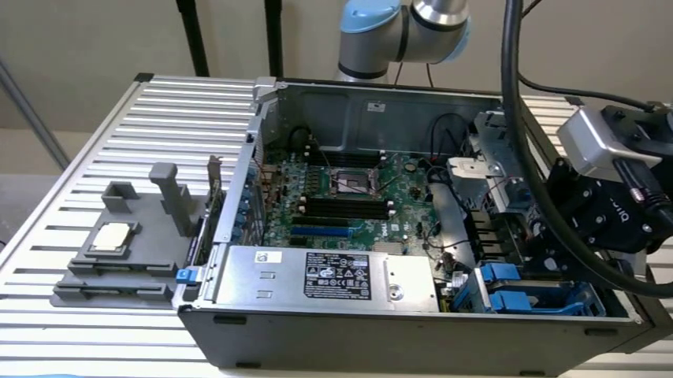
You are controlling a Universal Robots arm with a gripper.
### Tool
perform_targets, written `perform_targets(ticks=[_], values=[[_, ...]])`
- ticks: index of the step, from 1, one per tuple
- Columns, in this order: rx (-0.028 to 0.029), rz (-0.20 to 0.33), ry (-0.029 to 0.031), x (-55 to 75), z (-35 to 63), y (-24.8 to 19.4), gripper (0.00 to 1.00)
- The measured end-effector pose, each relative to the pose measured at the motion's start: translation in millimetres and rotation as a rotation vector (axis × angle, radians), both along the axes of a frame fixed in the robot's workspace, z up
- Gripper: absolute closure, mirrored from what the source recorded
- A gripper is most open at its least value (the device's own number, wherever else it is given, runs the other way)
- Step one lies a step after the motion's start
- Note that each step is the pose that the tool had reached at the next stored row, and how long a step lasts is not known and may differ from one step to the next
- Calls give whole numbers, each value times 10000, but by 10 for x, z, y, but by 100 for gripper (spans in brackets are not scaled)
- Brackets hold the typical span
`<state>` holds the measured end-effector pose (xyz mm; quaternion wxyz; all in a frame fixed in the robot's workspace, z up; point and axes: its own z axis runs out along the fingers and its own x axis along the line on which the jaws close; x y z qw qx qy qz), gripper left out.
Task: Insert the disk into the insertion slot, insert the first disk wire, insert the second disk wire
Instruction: 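Insert the second disk wire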
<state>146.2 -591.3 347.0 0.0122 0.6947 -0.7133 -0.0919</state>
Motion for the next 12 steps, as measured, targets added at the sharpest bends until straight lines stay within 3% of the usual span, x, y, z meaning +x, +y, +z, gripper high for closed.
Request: perform_targets(ticks=[5,12], values=[[1,27,0,-127,8,0,75],[-1,36,0,-129,9,0,75]])
